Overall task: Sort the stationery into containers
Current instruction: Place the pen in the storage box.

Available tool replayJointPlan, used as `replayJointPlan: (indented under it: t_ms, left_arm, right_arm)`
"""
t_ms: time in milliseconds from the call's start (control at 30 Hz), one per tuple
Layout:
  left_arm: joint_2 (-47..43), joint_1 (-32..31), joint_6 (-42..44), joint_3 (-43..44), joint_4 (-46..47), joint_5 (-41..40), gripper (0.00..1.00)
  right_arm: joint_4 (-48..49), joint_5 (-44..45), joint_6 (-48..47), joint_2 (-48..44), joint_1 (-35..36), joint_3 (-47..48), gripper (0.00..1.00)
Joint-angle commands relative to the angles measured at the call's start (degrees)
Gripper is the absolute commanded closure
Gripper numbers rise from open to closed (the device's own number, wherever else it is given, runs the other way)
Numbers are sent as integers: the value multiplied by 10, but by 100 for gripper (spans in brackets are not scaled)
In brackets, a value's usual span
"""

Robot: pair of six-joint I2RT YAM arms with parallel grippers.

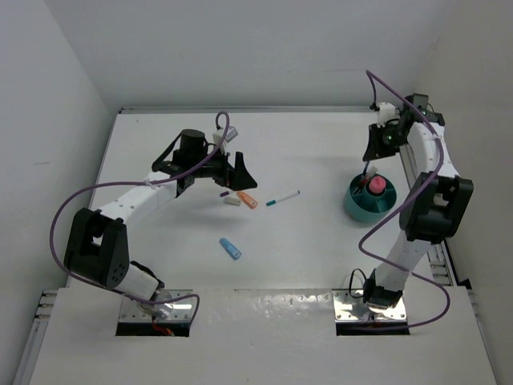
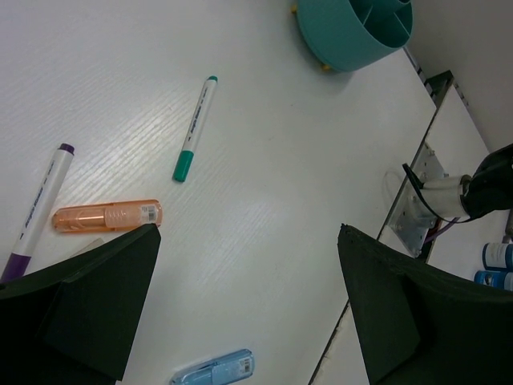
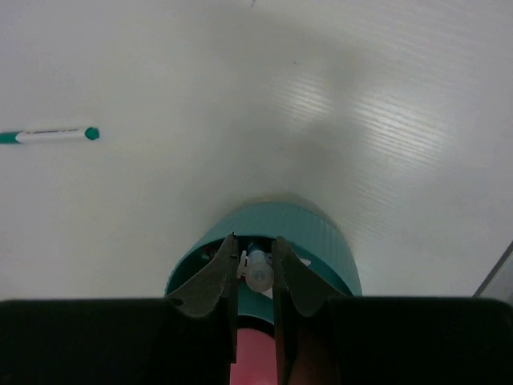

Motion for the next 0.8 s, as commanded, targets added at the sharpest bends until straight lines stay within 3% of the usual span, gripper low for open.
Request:
replayJointPlan:
  t_ms: [0,233,300,333,433,667,767]
  left_arm:
    - [-16,8,3,-7,16,2,0]
    - [-16,8,2,-11,18,3,0]
    - [-16,8,3,-10,18,3,0]
    - [-16,8,4,-9,17,3,0]
    - [-16,8,7,-9,15,2,0]
    - [-16,0,60,-1,-7,-28,0]
    - [4,-34,170,56,-79,-101,2]
  right_arm:
    - [16,9,9,6,-15,27,100]
    - [-19,-15,8,21,-20,41,99]
    - [-37,-21,9,32,-20,51,85]
    - [-46,-24,11,35,-20,61,73]
    - [-66,-34,18,47,-23,76,58]
    - [-69,-46,39,38,-41,87,47]
    - [-65,-48,54,21,-53,99,42]
